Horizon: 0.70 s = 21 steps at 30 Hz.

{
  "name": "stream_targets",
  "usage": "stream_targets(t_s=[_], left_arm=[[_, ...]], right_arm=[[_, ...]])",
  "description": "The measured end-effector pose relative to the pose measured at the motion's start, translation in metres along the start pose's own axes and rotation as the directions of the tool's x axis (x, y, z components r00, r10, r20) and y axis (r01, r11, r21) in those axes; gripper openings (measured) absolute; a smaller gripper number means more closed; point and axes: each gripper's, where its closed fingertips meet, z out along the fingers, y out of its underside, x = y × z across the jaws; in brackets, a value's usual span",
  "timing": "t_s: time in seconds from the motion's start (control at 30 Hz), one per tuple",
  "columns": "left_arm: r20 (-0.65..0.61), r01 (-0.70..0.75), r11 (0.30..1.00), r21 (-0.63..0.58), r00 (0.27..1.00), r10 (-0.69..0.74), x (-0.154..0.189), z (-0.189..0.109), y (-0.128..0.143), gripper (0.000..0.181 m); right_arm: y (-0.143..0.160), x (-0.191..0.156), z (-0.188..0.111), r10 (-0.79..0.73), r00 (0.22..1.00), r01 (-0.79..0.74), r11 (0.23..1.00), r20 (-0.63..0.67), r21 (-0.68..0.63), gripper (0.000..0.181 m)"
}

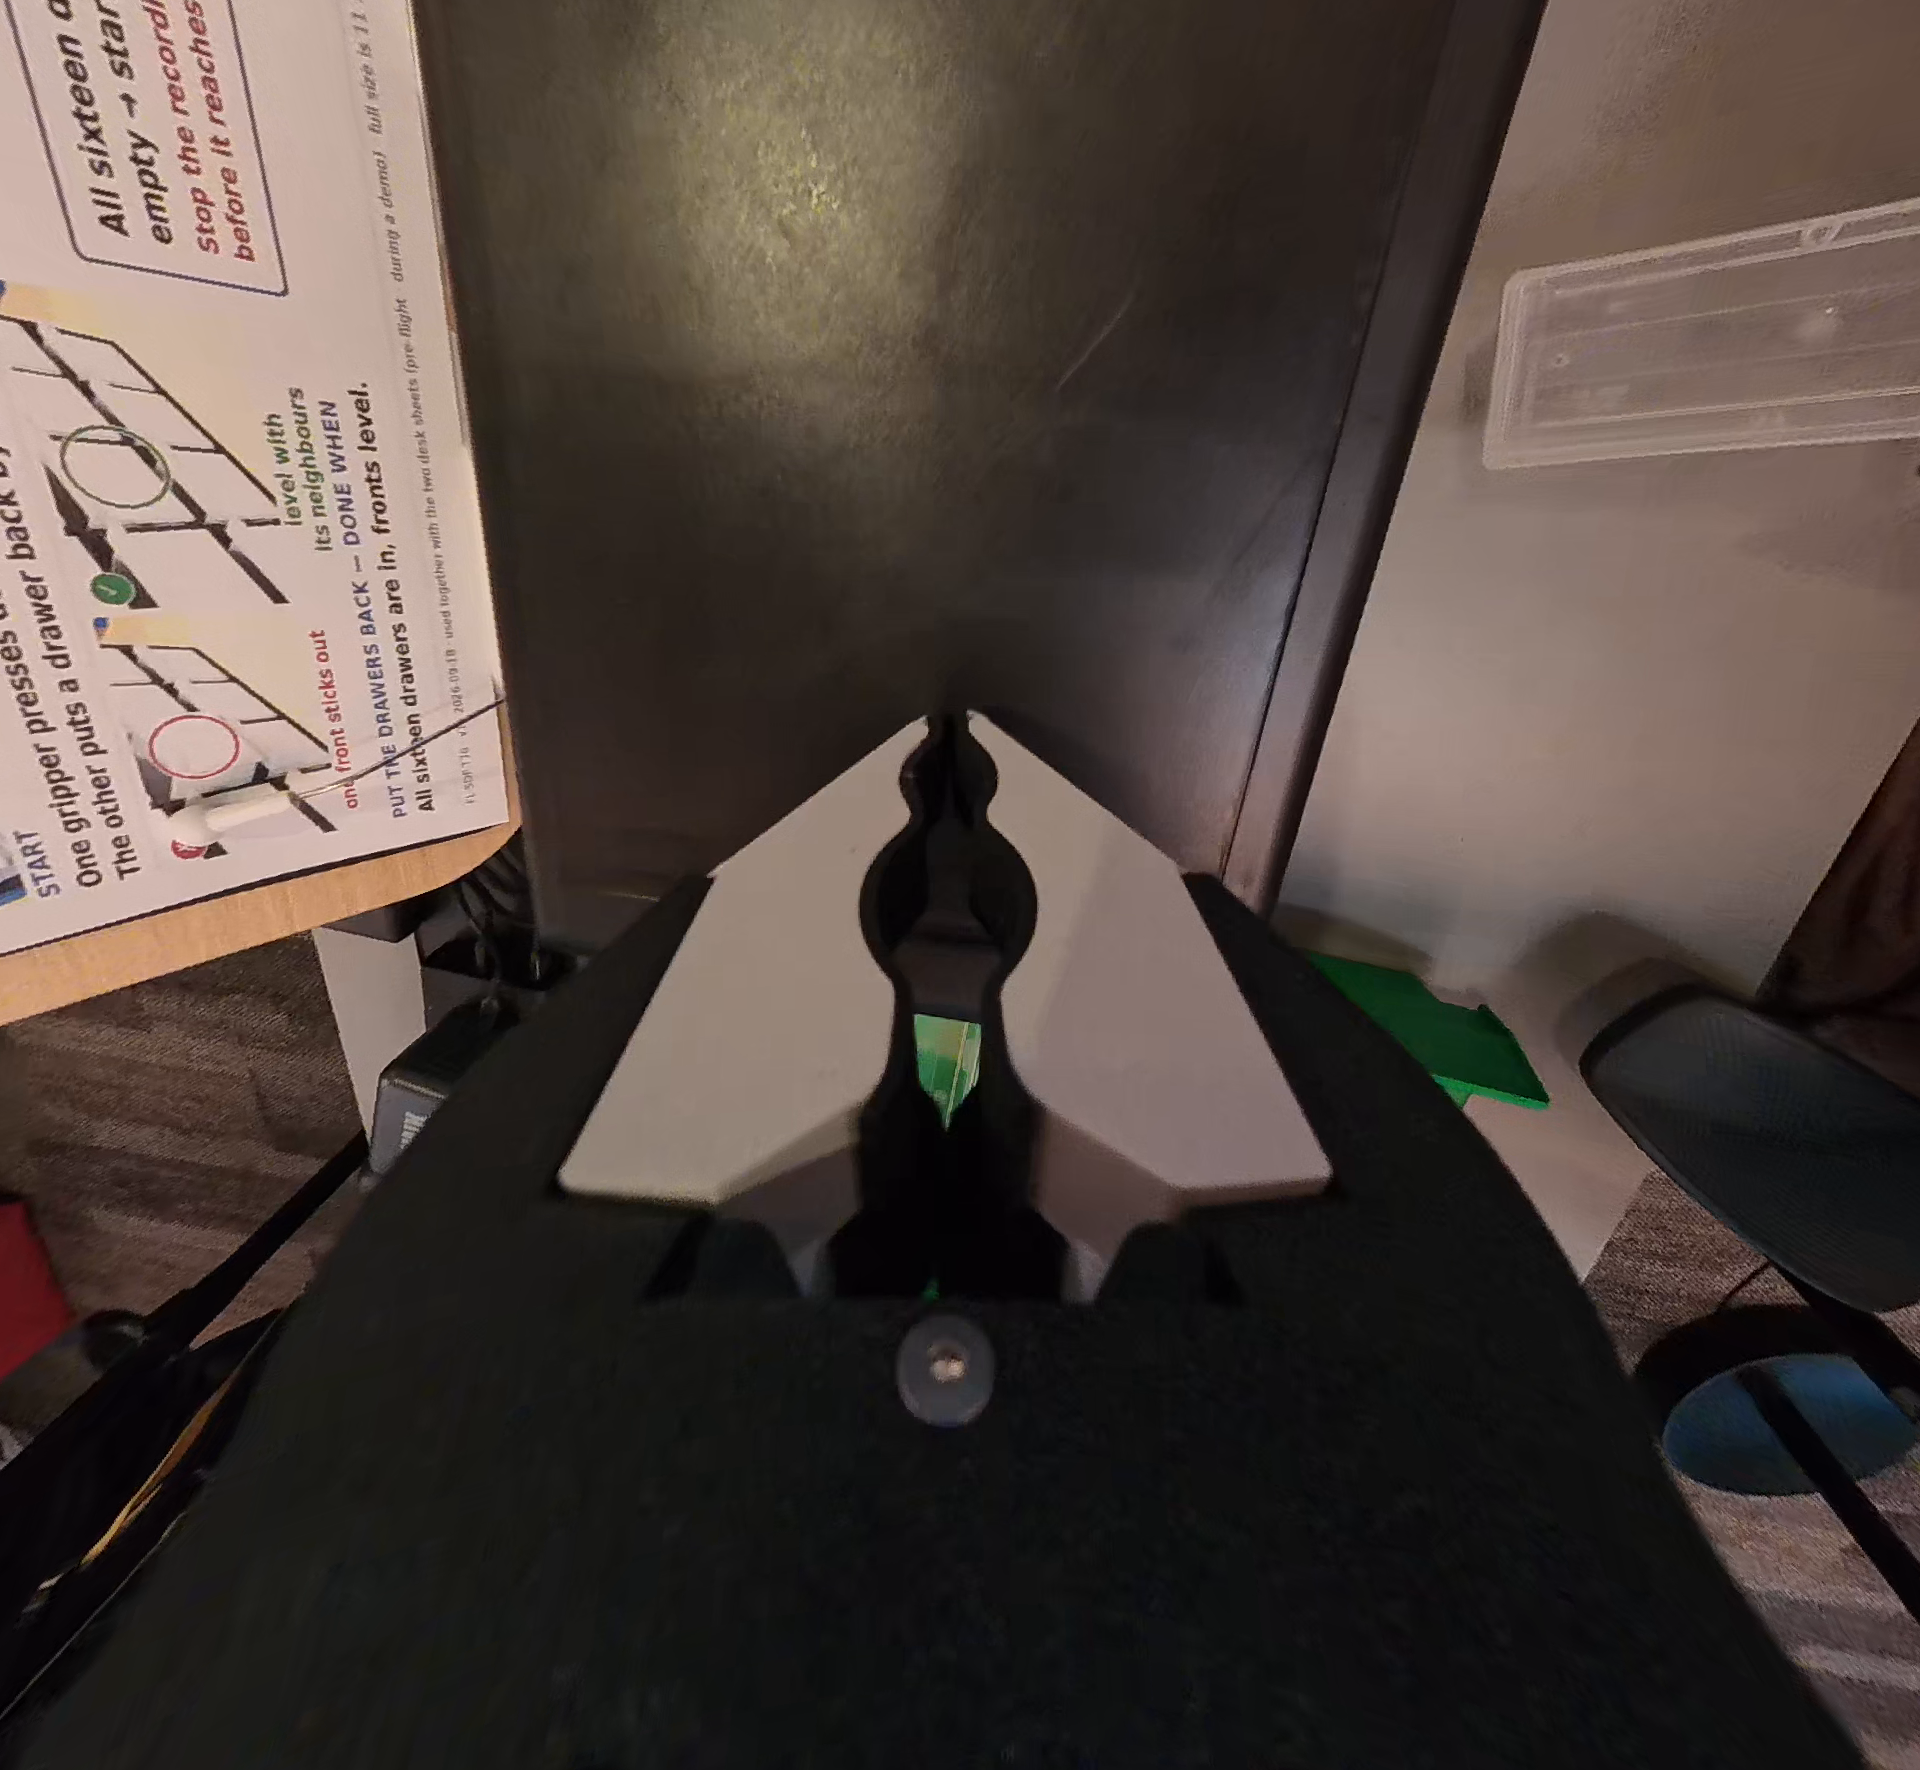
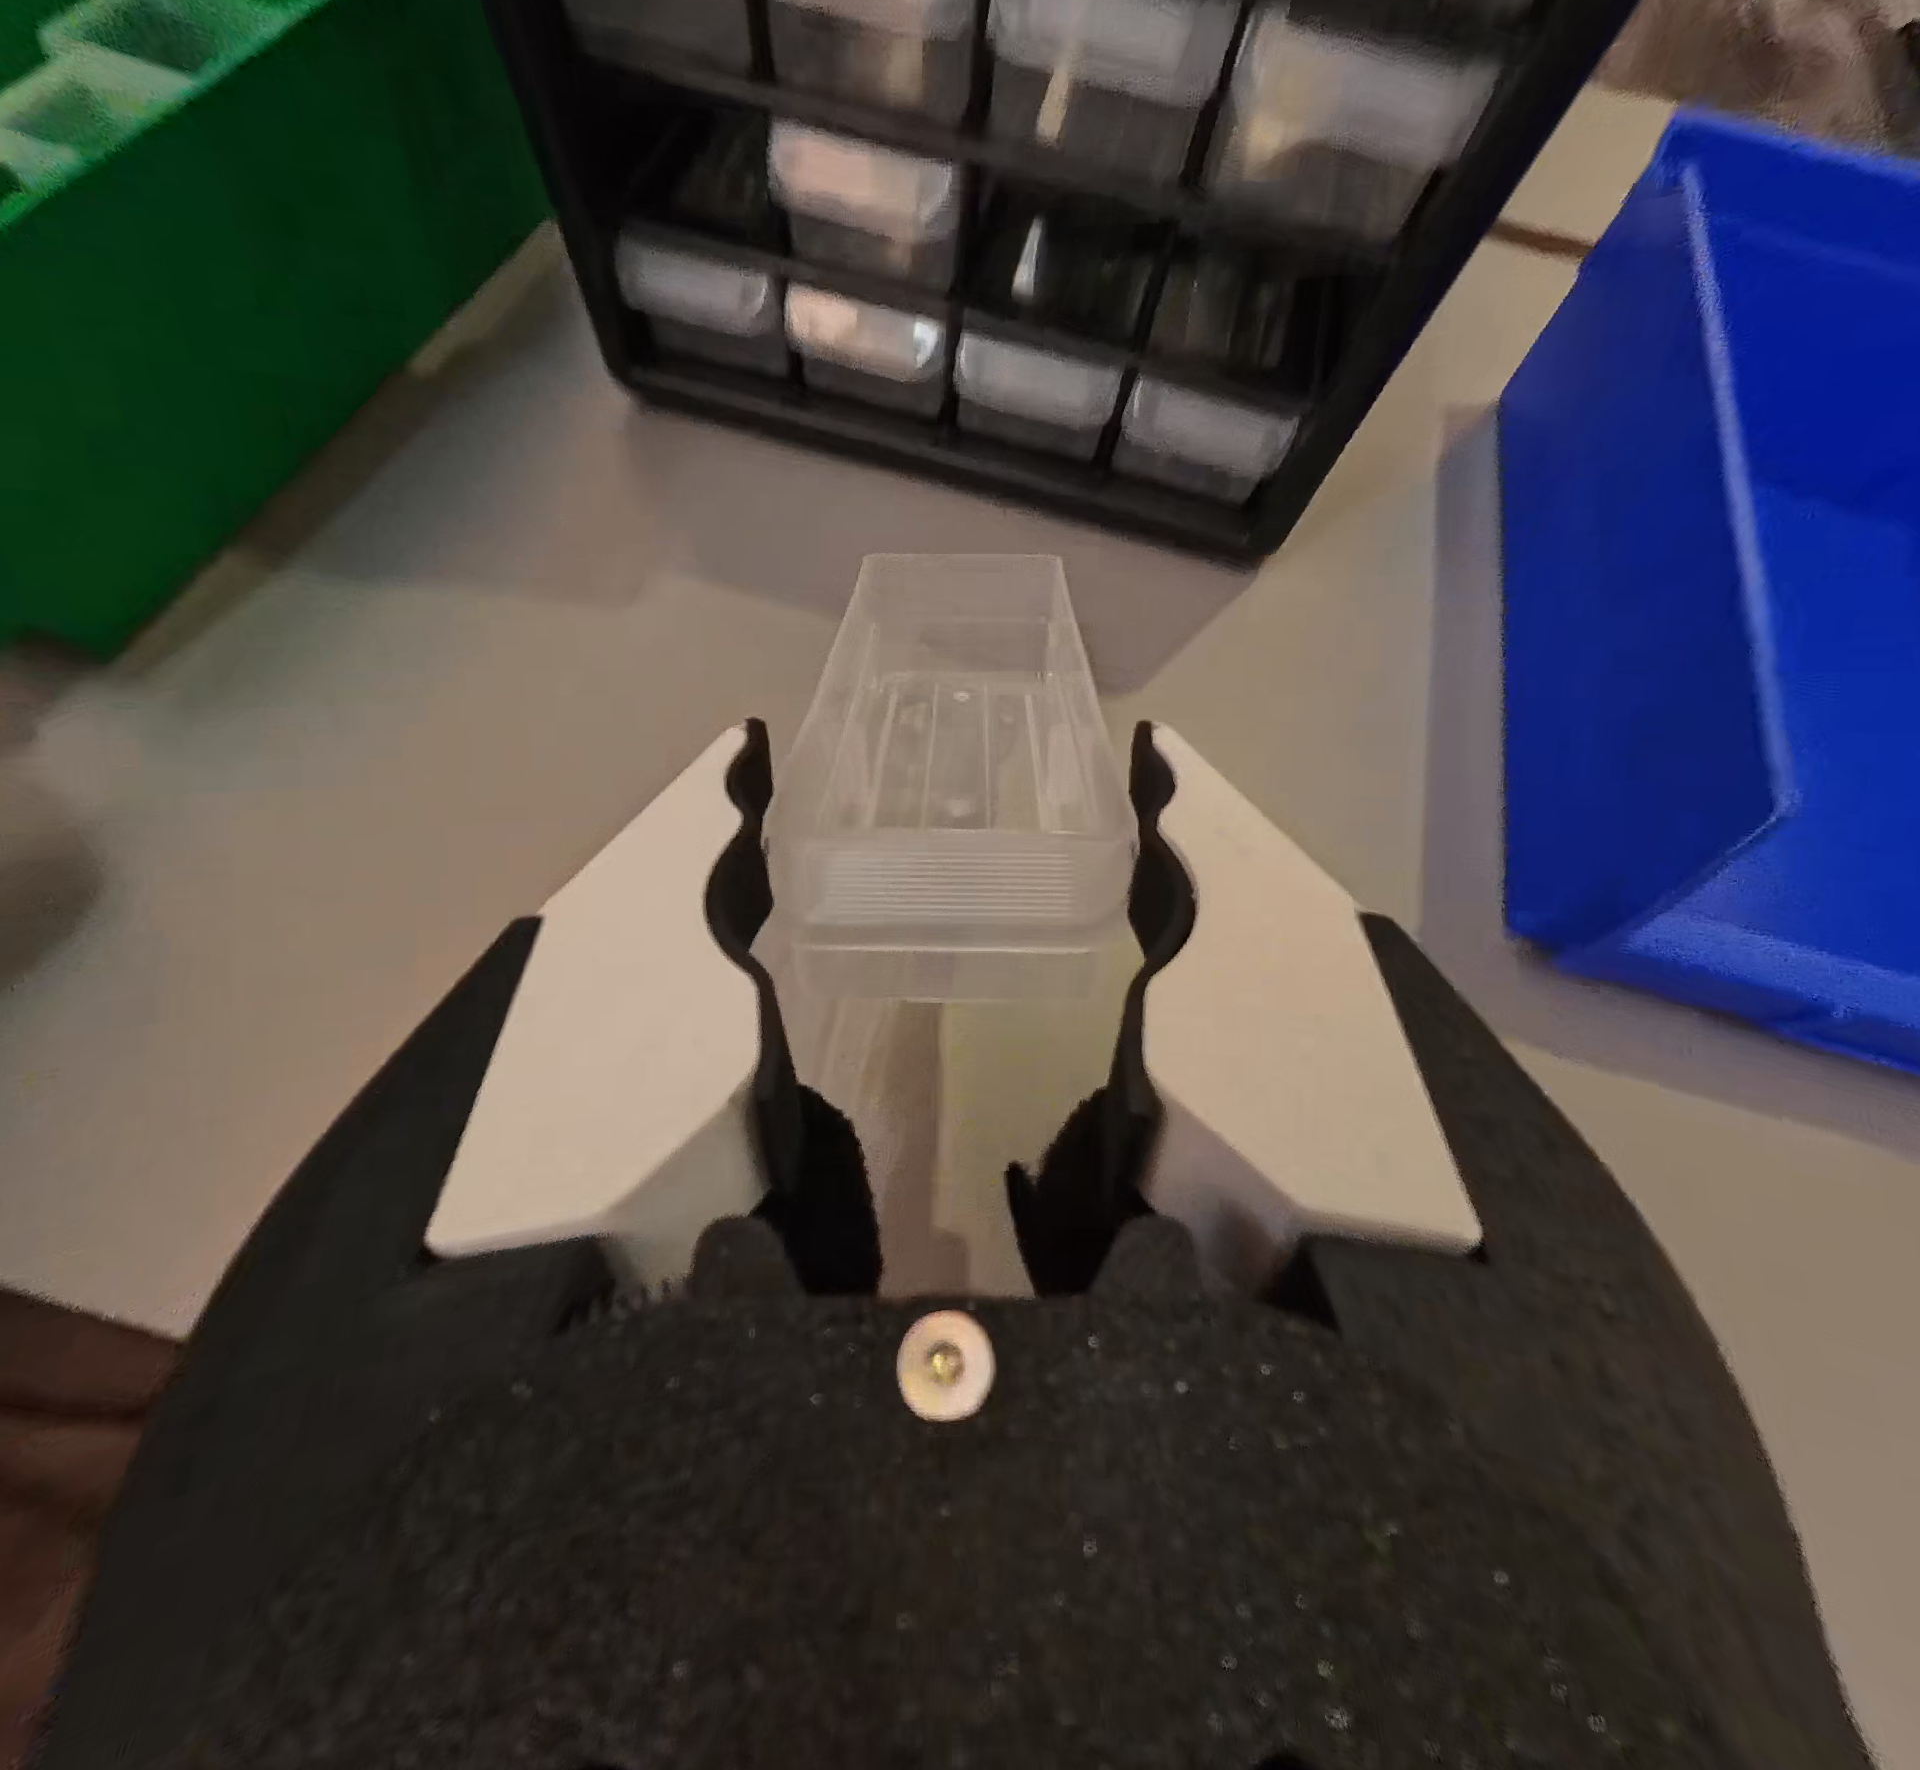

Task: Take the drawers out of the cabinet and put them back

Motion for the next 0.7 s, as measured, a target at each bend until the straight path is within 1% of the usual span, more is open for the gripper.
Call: stream_targets(t_s=[0.1,0.17,0.2,0.33,0.43,0.5,0.57,0.63,0.67,0.7], left_arm=[[0.006,0.002,1.000,-0.009,1.000,-0.002,0.000,0.000,0.000,0.000],[0.012,0.003,1.000,-0.012,1.000,-0.002,0.000,0.000,0.000,0.000],[0.016,0.001,1.000,-0.013,1.000,-0.001,0.000,0.000,0.000,0.000],[0.021,-0.004,1.000,-0.005,1.000,0.004,0.000,0.000,0.000,0.000],[0.018,-0.002,1.000,0.006,1.000,0.001,0.000,0.000,0.000,0.000],[0.018,-0.002,1.000,0.007,1.000,0.002,0.000,0.000,0.000,0.000],[0.018,-0.003,1.000,0.001,1.000,0.003,0.000,0.000,0.000,0.000],[0.022,-0.006,1.000,-0.010,1.000,0.006,0.000,0.000,0.000,0.000],[0.026,-0.008,1.000,-0.018,1.000,0.009,0.000,0.000,0.000,0.000],[0.031,-0.012,1.000,-0.026,0.999,0.013,0.000,0.000,0.000,0.000]], right_arm=[[-0.028,0.001,0.000,-0.029,0.999,0.029,0.999,-0.014,0.027,0.069],[-0.031,-0.001,0.001,-0.023,1.000,0.023,0.999,0.005,0.023,0.069],[-0.025,-0.002,0.002,-0.020,1.000,0.020,1.000,0.011,0.013,0.069],[0.022,-0.006,0.003,0.027,0.998,-0.025,0.999,0.051,-0.040,0.069],[0.058,-0.008,-0.006,0.101,0.992,-0.096,0.993,0.075,-0.072,0.069],[0.083,-0.010,-0.010,0.146,0.986,-0.136,0.984,0.082,-0.117,0.069],[0.103,-0.013,-0.010,0.171,0.982,-0.157,0.977,0.086,-0.147,0.069],[0.115,-0.016,-0.010,0.187,0.978,-0.170,0.970,0.089,-0.175,0.069],[0.118,-0.017,-0.010,0.191,0.977,-0.171,0.966,0.091,-0.194,0.072],[0.118,-0.019,-0.010,0.192,0.977,-0.169,0.962,0.092,-0.215,0.086]])
